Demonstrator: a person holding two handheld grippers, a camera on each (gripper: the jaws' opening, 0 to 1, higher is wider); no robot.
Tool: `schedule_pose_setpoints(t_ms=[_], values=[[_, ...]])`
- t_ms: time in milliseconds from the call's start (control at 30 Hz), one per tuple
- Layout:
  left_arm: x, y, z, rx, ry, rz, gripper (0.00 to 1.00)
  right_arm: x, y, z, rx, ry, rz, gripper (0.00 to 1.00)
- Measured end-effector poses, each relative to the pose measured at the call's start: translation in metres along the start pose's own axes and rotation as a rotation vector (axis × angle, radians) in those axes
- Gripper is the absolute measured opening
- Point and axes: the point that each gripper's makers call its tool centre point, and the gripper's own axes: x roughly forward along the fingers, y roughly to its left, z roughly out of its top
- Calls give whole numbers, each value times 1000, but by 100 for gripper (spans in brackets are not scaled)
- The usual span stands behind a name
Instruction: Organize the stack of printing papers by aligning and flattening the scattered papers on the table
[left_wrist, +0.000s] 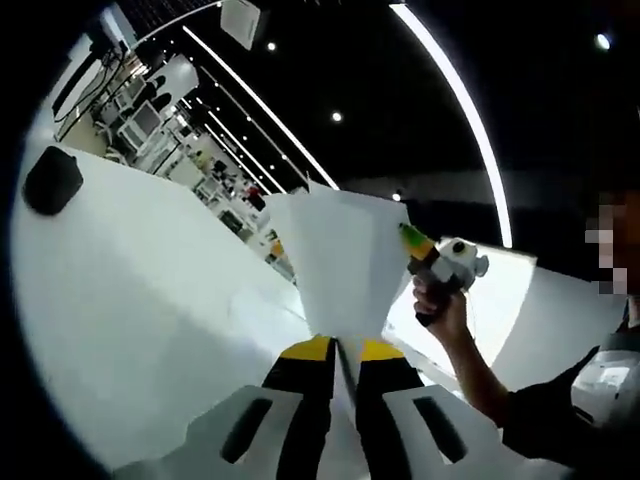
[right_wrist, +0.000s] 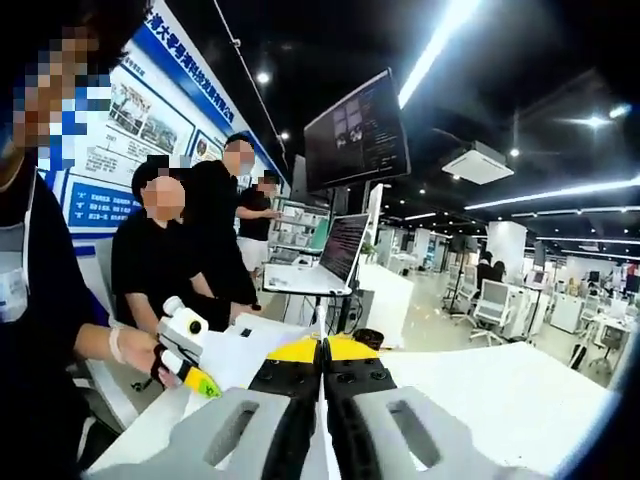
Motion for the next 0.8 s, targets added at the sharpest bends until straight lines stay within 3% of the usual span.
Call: schedule_pose_setpoints(t_ms=[800], values=[[-2,3,1,-13,-5,-6,9,23,24,-10,22,9,57,0]])
